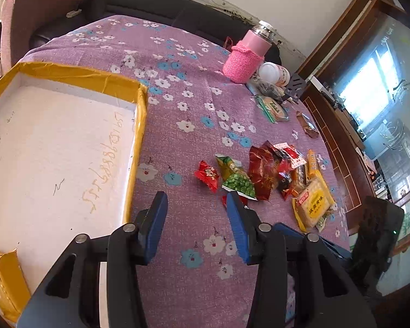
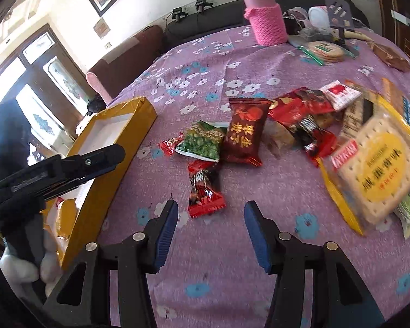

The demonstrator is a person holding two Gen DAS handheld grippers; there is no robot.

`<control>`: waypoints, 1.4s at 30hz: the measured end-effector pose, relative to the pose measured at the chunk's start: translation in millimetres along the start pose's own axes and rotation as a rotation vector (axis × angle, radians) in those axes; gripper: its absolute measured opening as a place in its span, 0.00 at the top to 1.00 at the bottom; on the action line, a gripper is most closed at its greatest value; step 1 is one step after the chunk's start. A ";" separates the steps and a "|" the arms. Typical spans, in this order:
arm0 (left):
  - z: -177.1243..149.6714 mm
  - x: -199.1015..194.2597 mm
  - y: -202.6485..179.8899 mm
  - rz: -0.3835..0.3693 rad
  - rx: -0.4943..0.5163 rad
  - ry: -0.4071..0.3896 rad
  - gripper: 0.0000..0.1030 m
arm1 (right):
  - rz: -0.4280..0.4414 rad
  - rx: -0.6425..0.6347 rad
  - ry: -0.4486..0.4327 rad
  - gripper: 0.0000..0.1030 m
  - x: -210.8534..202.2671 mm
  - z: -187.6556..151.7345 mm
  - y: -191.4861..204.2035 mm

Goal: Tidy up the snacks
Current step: 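Grasp a dark red candy with the right tool while the left tool grasps the green pea bag, then carry both snacks over the white tray and open both tools to release them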

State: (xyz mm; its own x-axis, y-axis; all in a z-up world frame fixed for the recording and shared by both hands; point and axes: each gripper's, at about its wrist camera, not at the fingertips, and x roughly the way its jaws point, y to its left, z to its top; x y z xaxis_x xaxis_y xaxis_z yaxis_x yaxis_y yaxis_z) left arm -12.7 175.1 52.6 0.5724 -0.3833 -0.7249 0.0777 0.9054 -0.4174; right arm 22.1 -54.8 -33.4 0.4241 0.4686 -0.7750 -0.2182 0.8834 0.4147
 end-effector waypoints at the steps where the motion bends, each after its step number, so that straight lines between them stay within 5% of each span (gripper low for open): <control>1: 1.6 -2.6 -3.8 -0.001 0.017 -0.005 0.55 | -0.013 -0.021 0.007 0.49 8.7 3.8 5.3; 4: 10.1 -5.4 -12.8 -0.015 0.044 -0.009 0.51 | -0.072 -0.077 -0.002 0.48 26.4 10.1 18.8; 5: 13.3 -4.8 -14.4 -0.016 0.046 -0.005 0.50 | -0.093 -0.089 0.001 0.53 29.3 10.9 21.8; 6: 16.6 -2.3 -16.1 -0.017 0.047 0.002 0.50 | -0.114 -0.094 -0.005 0.74 29.1 10.7 23.4; 7: 19.5 0.7 -17.8 -0.019 0.048 0.009 0.50 | -0.114 -0.092 0.000 0.75 29.4 10.5 21.5; 20: 8.4 71.6 -82.8 0.078 0.346 0.128 0.50 | 0.049 0.214 -0.110 0.75 -13.2 -10.8 -63.7; 28: 14.2 107.8 -96.2 0.167 0.447 0.150 0.52 | 0.098 0.225 -0.098 0.75 -12.7 -7.8 -69.8; 30: 12.3 107.9 -99.5 0.172 0.477 0.131 0.68 | 0.107 0.231 -0.096 0.75 -12.2 -8.7 -71.5; 36: 9.9 94.6 -100.6 0.173 0.486 0.106 0.78 | 0.119 0.232 -0.093 0.75 -11.4 -9.2 -71.4; 39: 10.7 74.9 -95.1 0.130 0.435 0.078 0.95 | 0.122 0.220 -0.095 0.75 -12.1 -9.2 -69.0; 42: 9.3 53.6 -89.4 0.084 0.396 0.050 0.97 | 0.115 0.199 -0.103 0.75 -13.4 -9.6 -64.1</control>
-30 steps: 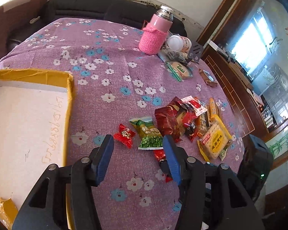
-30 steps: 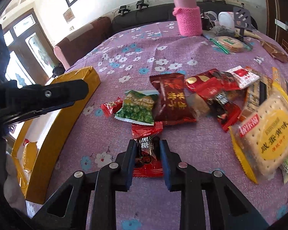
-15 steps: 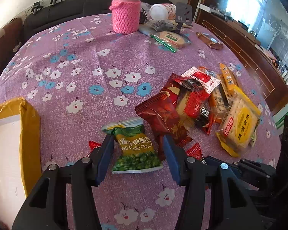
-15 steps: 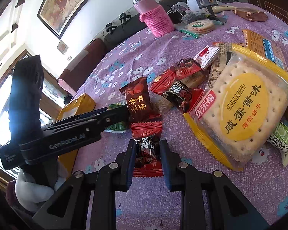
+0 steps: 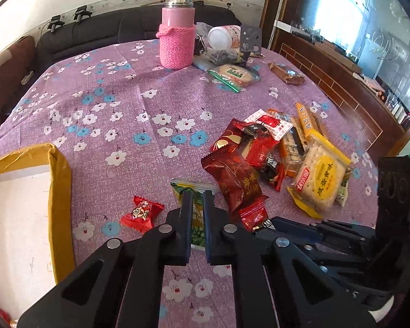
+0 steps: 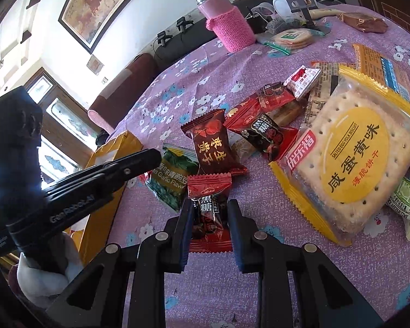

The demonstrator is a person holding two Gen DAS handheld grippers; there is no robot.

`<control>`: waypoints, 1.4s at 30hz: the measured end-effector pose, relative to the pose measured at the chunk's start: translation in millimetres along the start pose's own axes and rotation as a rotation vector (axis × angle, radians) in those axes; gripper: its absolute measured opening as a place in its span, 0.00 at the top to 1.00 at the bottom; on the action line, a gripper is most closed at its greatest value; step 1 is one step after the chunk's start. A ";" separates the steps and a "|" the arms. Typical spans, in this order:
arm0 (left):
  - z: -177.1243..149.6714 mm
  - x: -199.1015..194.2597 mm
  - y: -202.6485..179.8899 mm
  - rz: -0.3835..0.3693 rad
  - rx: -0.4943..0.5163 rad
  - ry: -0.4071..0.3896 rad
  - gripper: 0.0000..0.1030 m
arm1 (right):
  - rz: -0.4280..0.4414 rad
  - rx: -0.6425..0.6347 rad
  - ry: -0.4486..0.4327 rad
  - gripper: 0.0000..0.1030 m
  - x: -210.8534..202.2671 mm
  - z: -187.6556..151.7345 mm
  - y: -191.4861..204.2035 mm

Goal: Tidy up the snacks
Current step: 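Carry both snacks over the white tray and open both tools to release them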

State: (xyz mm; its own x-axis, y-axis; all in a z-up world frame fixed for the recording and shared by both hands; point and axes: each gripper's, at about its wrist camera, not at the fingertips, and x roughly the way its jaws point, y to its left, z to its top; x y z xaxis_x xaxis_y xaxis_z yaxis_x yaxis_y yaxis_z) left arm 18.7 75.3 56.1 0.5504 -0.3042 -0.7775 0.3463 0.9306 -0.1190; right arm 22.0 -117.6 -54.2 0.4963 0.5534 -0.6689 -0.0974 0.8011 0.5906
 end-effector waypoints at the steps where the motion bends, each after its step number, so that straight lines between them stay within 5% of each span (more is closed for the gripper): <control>1: -1.4 -5.0 0.8 -0.006 -0.006 -0.005 0.97 | -0.004 -0.008 -0.001 0.75 0.1 -0.4 1.6; 7: -11.8 3.3 2.4 0.004 0.003 0.043 0.93 | -0.028 -0.007 -0.019 0.75 -1.4 -1.7 2.7; 12: -16.0 21.3 -10.1 0.041 0.060 0.063 0.52 | -0.016 0.022 -0.020 0.75 -2.3 -0.6 -3.4; 17: -10.1 48.7 -24.8 0.070 0.155 0.096 0.54 | -0.005 0.044 -0.014 0.74 -2.2 1.4 -8.9; 19: -7.6 52.6 -19.5 0.044 0.122 0.092 0.62 | 0.016 0.079 -0.010 0.75 -2.4 2.8 -15.9; 24: -7.9 42.5 -7.3 0.022 0.050 0.068 0.66 | 0.034 0.092 -0.005 0.75 -1.8 4.2 -18.6; 33: -37.1 -66.9 30.9 -0.040 -0.120 -0.098 0.65 | 0.013 0.034 -0.032 0.75 -5.0 3.1 -6.1; 42: -74.9 -161.4 134.6 0.143 -0.263 -0.210 0.65 | 0.079 -0.042 -0.032 0.75 -25.3 4.5 53.9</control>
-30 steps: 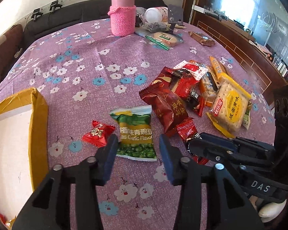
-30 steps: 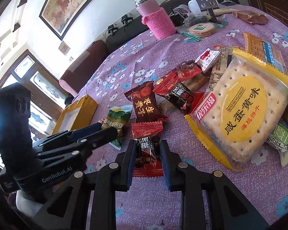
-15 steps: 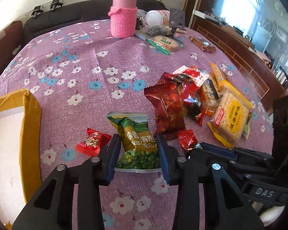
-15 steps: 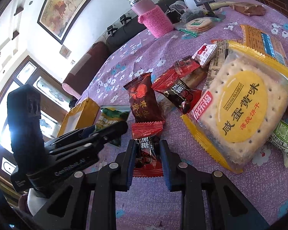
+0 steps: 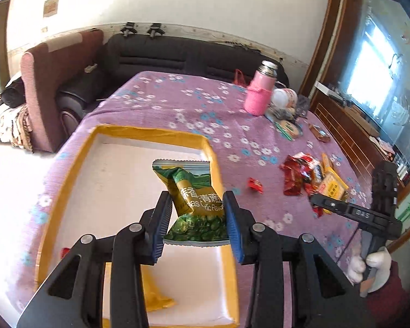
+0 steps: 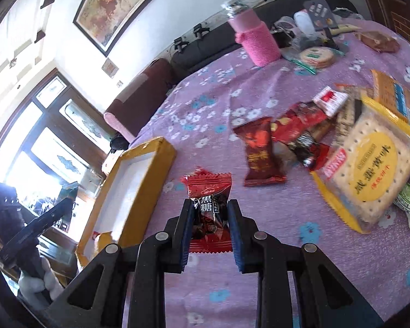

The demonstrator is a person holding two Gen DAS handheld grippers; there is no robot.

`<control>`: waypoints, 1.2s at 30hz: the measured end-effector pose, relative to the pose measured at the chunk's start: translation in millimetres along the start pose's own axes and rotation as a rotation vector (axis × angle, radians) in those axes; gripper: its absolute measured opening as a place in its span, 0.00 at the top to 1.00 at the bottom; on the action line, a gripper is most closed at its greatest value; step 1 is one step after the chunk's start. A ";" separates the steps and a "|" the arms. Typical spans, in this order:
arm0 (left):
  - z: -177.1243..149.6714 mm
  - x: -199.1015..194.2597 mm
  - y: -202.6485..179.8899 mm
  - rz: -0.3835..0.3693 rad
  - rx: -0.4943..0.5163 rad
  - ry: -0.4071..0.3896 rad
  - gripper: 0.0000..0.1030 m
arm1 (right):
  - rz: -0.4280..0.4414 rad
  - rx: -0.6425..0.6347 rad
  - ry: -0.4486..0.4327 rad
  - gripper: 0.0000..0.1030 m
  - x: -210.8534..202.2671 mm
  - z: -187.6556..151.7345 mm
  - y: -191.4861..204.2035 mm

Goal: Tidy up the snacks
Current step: 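Carry both snacks over the white tray and open both tools to release them, then lift both open tools away from the tray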

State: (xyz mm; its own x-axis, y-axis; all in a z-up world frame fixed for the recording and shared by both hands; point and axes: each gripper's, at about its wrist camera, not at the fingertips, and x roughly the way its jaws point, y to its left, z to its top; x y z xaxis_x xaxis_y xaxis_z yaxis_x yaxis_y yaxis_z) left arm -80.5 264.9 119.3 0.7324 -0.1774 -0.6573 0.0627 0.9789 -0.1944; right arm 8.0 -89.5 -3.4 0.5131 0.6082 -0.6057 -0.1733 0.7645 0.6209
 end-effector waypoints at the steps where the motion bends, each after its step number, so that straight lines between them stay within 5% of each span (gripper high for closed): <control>1: 3.1 -1.2 13.3 0.014 -0.023 -0.005 0.65 | 0.020 -0.024 0.009 0.75 0.3 3.4 16.9; 11: 1.7 48.1 93.9 0.053 -0.193 0.090 0.65 | 0.095 -0.203 0.237 0.76 105.0 -4.1 163.2; 21: -16.3 77.1 128.5 0.079 -0.244 0.199 0.65 | 0.027 -0.226 0.411 0.76 212.0 -31.0 195.0; 32: -15.1 32.4 132.9 0.054 -0.332 0.128 0.63 | 0.023 -0.318 0.338 0.67 189.4 -26.8 217.0; 36: -12.5 -0.2 117.3 0.066 -0.393 0.060 0.38 | 0.032 -0.329 0.245 0.54 144.9 -23.6 209.2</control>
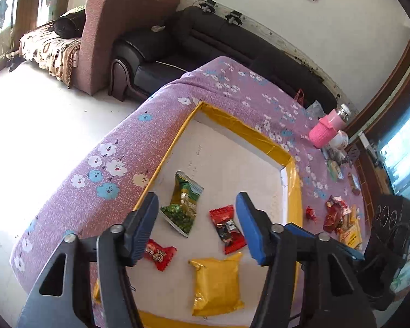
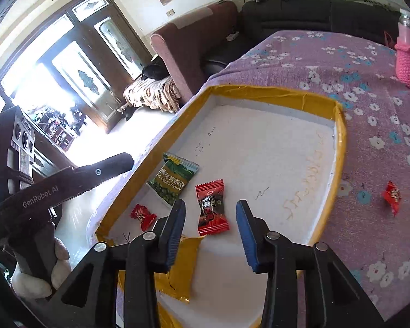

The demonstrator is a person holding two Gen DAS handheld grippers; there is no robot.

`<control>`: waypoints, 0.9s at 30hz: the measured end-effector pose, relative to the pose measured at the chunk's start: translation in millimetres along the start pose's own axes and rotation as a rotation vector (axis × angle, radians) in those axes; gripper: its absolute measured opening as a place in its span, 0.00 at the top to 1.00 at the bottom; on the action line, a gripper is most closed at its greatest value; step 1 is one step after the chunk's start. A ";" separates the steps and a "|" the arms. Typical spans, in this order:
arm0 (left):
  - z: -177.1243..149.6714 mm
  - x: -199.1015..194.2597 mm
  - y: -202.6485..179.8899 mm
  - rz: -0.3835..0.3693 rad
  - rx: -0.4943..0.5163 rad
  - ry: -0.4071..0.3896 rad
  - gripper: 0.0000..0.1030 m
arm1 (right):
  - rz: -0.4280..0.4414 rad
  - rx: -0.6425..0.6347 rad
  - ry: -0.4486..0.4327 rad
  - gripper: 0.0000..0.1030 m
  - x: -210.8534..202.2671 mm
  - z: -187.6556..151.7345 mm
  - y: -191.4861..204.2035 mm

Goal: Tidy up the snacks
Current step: 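Lift both open tools away from the tray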

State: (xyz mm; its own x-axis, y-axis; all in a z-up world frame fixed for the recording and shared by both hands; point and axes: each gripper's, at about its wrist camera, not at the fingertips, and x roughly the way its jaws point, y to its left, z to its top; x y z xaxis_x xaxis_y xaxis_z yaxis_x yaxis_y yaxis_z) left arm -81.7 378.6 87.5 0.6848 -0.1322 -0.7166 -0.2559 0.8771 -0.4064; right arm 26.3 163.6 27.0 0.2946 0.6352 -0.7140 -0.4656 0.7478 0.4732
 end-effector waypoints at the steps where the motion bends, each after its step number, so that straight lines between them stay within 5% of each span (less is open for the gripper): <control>1: -4.2 -10.3 -1.8 -0.062 -0.031 -0.028 0.37 | -0.011 -0.004 -0.033 0.52 -12.1 -4.5 -2.7; 5: -20.9 -37.3 -17.6 -0.284 -0.082 -0.063 0.32 | -0.083 -0.016 -0.169 0.44 -70.0 -28.9 -16.4; 9: -29.8 -66.9 -48.3 -0.304 -0.019 -0.122 0.32 | -0.154 0.032 -0.222 0.44 -128.1 -47.6 -44.1; 18: -8.4 -203.3 -81.4 -0.112 0.132 -0.505 0.32 | -0.338 0.036 -0.413 0.44 -320.6 -57.1 -79.7; 24: 25.4 -275.4 -82.2 0.206 0.180 -0.724 0.31 | -0.416 0.065 -0.595 0.39 -459.7 -34.0 -83.7; 27: 38.2 -296.8 -86.2 0.342 0.216 -0.805 0.22 | -0.497 0.061 -0.647 0.34 -509.4 -16.5 -83.1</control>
State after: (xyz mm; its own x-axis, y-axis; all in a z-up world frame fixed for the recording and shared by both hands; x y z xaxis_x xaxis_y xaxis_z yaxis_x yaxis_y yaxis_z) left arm -236.8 359.9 356.9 0.8862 0.4441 -0.1320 -0.4552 0.8876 -0.0697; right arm -98.8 -225.2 342.8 0.8868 0.1985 -0.4173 -0.1131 0.9688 0.2204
